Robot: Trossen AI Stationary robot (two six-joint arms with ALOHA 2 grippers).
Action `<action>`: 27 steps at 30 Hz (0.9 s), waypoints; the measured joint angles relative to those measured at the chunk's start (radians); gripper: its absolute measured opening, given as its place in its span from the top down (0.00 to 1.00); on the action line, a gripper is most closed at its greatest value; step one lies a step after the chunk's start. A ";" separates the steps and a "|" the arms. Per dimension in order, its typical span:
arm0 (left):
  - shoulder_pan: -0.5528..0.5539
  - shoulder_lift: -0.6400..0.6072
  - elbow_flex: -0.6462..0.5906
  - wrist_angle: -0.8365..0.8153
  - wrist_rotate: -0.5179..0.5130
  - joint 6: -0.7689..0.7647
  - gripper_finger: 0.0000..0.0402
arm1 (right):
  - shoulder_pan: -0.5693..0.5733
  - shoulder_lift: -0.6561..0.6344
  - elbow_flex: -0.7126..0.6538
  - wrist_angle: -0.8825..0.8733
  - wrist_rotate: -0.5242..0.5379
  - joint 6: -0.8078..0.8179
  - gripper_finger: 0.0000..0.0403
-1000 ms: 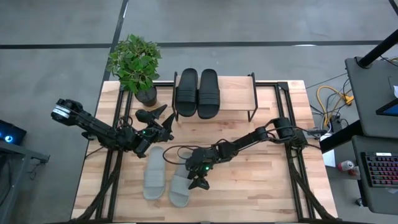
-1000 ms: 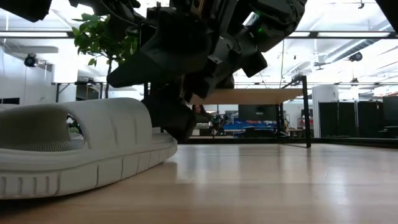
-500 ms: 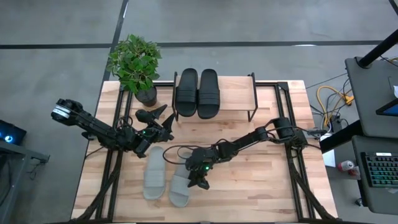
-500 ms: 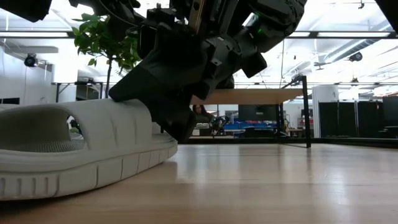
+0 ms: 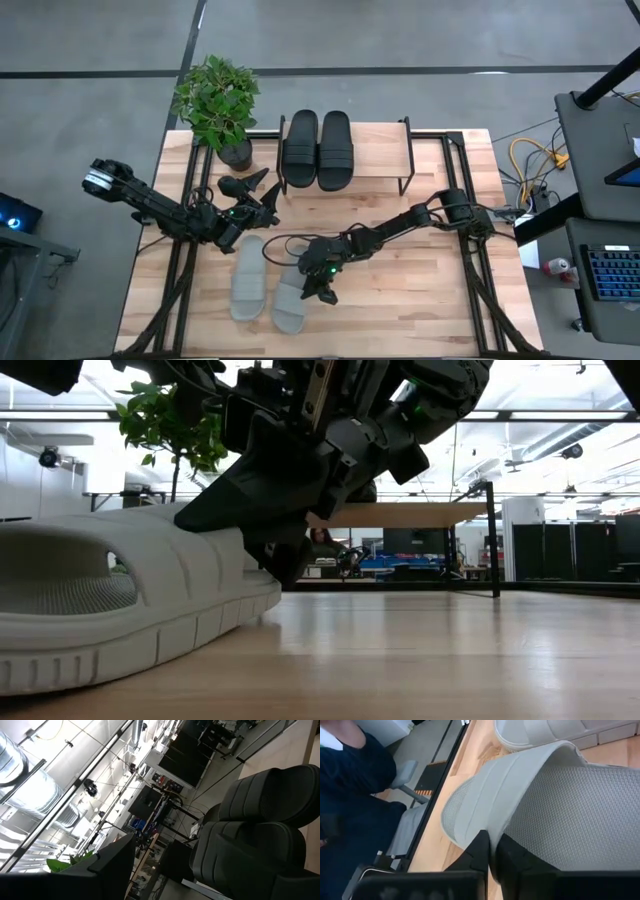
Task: Pick and place slides into the shelf
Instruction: Put the right gray slide on the shelf
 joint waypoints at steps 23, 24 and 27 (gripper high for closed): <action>0.004 0.000 0.000 0.000 -0.005 -0.023 0.36 | -0.023 -0.048 0.002 -0.142 0.104 -0.080 0.98; 0.004 0.000 0.000 0.000 -0.007 -0.023 0.36 | -0.023 -0.059 0.002 -0.164 0.124 -0.090 0.98; 0.004 -0.001 0.000 0.000 -0.008 -0.023 0.36 | -0.025 -0.087 0.001 -0.225 0.185 -0.113 0.98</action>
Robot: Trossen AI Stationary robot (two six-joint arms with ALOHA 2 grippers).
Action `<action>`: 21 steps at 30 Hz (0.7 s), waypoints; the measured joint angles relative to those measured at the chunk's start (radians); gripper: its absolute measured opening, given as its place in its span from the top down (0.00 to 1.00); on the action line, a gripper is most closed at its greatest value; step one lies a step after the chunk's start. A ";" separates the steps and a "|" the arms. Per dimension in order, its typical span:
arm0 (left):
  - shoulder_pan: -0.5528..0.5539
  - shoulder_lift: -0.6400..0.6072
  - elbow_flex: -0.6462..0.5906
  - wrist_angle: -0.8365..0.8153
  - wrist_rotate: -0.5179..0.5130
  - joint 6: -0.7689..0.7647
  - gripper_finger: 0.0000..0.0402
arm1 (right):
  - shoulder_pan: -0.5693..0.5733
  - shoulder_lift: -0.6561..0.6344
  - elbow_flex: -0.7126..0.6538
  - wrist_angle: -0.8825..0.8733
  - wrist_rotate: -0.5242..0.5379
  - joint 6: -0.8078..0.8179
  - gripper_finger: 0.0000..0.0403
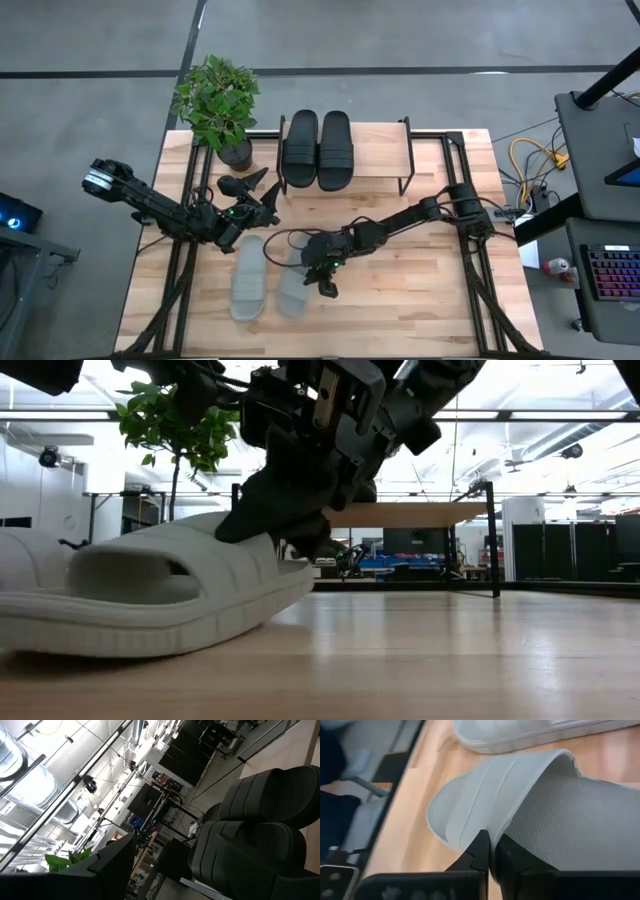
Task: Pick and place slides into the shelf
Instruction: Put the right gray slide on the shelf
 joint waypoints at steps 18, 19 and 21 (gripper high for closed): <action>0.013 -0.001 -0.008 0.000 -0.008 0.000 0.36 | -0.018 -0.066 -0.001 -0.076 0.158 -0.051 0.98; 0.013 -0.001 -0.009 0.000 -0.008 0.000 0.36 | -0.019 -0.071 -0.001 -0.086 0.159 -0.054 0.98; 0.014 -0.001 -0.010 0.000 -0.009 0.000 0.36 | -0.020 -0.085 -0.001 -0.119 0.159 -0.063 0.98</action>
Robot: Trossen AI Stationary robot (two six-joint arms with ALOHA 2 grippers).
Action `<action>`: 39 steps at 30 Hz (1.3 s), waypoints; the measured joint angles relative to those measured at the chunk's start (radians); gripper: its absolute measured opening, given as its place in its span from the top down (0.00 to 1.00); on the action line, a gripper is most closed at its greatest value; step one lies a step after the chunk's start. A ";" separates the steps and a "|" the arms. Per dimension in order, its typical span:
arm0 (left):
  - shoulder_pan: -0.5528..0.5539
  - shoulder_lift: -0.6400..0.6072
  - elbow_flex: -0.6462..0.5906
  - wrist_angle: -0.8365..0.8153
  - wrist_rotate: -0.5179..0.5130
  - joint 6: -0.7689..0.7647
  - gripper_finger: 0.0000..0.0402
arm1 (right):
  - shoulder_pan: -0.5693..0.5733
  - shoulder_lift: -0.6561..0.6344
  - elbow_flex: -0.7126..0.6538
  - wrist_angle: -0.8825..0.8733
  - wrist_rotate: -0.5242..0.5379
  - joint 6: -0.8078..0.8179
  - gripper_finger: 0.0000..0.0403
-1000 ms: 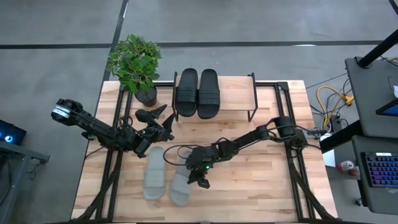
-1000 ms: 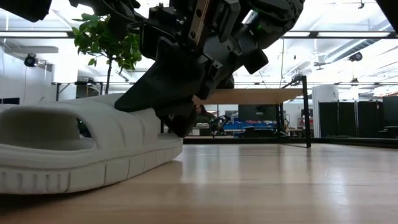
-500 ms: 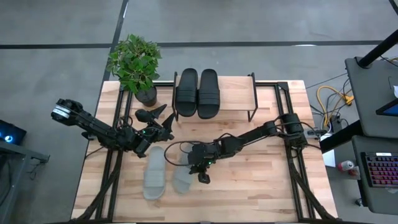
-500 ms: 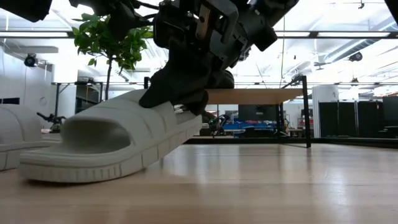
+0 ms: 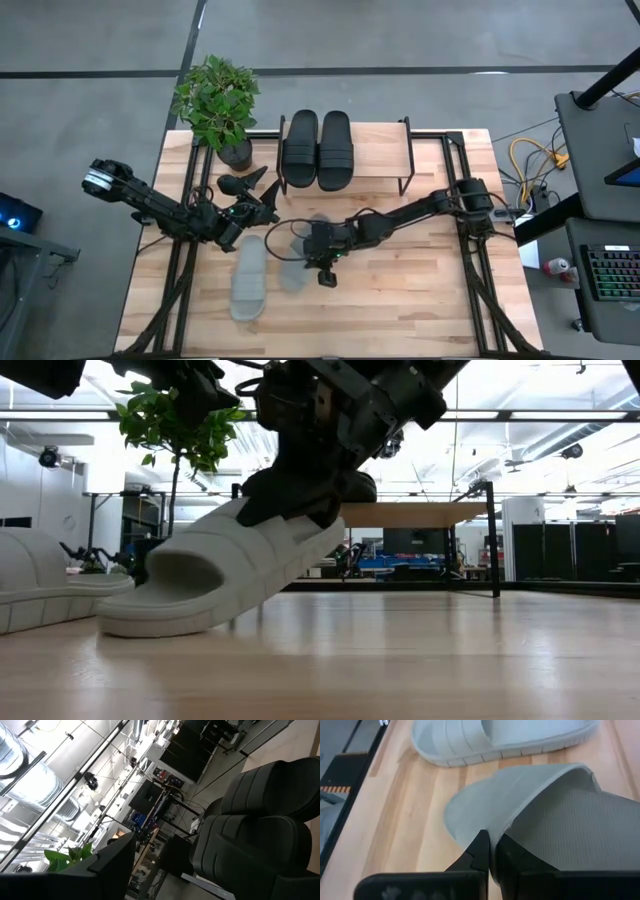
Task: Pick and place slides into the shelf
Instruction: Put the right gray slide on the shelf
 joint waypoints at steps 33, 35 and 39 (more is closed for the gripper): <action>0.000 0.000 -0.001 0.000 0.002 -0.001 0.36 | 0.003 -0.258 0.007 -0.341 -0.564 -0.202 0.98; 0.000 0.005 -0.001 0.000 0.005 -0.002 0.36 | 0.003 -0.259 0.019 -0.339 -0.577 -0.218 0.98; 0.000 0.019 -0.001 -0.003 0.034 -0.047 0.36 | 0.007 -0.260 0.042 -0.338 -0.600 -0.257 0.98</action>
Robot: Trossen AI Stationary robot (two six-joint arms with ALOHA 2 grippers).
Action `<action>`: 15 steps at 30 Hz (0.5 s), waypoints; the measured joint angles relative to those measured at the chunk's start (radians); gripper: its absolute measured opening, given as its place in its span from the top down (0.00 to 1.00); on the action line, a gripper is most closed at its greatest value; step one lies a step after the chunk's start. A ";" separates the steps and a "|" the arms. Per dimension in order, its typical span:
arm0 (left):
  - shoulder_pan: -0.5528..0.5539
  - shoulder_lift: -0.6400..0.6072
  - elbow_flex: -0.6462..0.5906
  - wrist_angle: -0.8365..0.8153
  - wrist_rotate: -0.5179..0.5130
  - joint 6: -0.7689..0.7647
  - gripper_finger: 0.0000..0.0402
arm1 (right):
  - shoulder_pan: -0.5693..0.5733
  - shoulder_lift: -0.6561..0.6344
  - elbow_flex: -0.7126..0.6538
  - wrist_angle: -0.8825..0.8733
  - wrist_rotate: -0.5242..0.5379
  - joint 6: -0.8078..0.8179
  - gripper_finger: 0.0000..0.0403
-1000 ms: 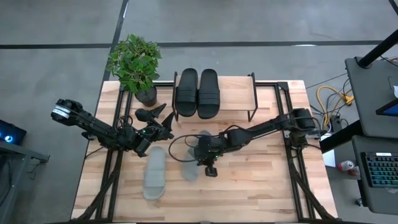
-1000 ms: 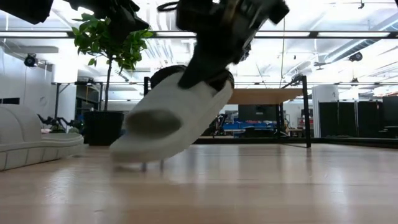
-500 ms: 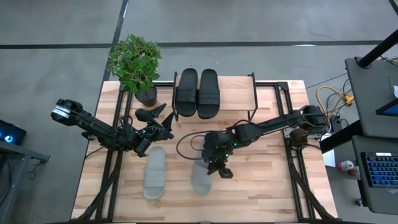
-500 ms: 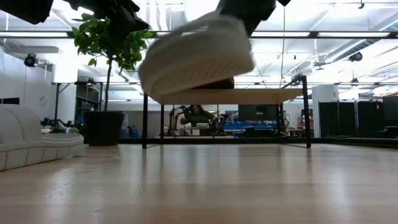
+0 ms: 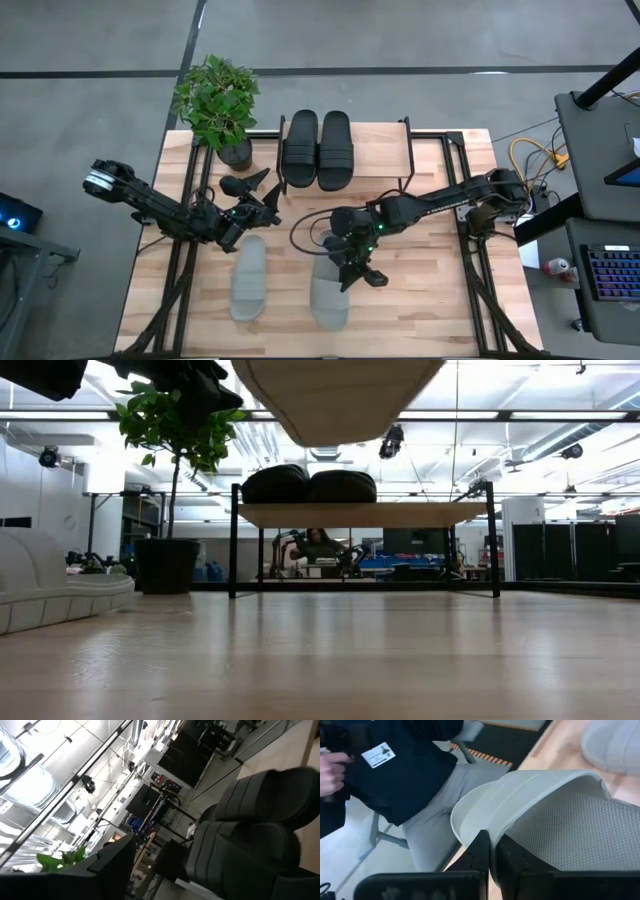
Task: Pick and place slides into the shelf
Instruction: Put the right gray slide on the shelf
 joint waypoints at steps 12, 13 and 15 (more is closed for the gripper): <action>-0.001 0.145 -0.003 -0.081 0.148 -0.005 0.36 | 0.020 0.000 0.056 -0.072 -0.122 -0.081 0.98; -0.001 0.161 -0.003 -0.080 0.157 0.002 0.36 | 0.022 0.000 0.061 -0.090 -0.122 -0.093 0.98; -0.001 0.190 0.005 -0.078 0.164 0.023 0.36 | 0.028 0.000 0.074 -0.117 -0.120 -0.107 0.98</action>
